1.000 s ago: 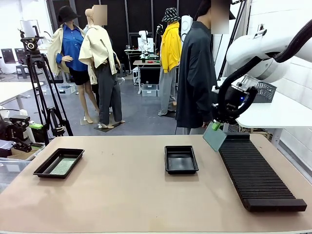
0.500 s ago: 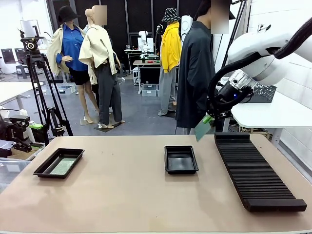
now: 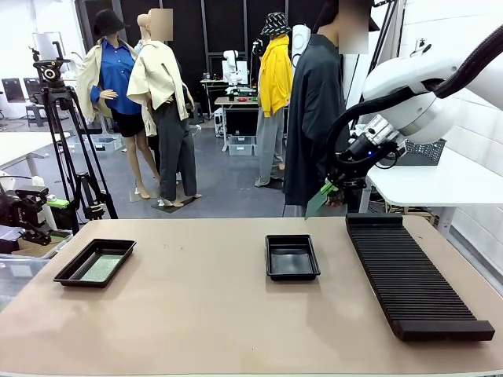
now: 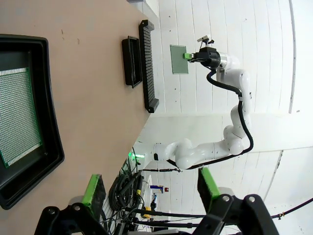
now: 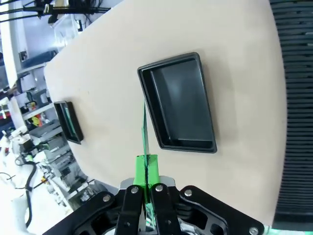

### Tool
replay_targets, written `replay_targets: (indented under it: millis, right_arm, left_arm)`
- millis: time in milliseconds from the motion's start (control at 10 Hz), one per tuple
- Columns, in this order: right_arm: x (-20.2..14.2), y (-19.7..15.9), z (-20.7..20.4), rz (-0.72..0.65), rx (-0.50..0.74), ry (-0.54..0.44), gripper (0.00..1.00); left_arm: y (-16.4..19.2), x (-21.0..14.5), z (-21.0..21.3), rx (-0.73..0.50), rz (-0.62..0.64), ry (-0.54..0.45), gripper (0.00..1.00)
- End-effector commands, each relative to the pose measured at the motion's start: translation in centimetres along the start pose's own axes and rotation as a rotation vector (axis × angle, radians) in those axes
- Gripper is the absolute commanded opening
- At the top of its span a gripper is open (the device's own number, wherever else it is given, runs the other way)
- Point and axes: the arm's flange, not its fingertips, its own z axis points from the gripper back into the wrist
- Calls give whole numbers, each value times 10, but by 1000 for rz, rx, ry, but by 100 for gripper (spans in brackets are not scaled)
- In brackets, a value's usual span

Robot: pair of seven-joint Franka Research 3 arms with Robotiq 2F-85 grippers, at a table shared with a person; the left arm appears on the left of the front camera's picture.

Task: Inspect and transfer BCBs to ESD trays.
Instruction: Pick up the Blank PCB from the PCB Rack and place it in the right ESD tray.

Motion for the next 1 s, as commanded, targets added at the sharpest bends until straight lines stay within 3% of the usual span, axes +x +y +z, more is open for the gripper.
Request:
replay_targets:
  millis: [0,500,900]
  right_arm:
    - [1,1,-15,49,23,20,0]
    - [32,4,-63,90,29,93,0]
    - [34,6,-105,137,6,128,0]
  left_arm:
    - [-2,-1,0,2,-2,5,100]
    - [-2,-1,0,2,-2,5,100]
    - [-2,-1,0,2,-2,5,100]
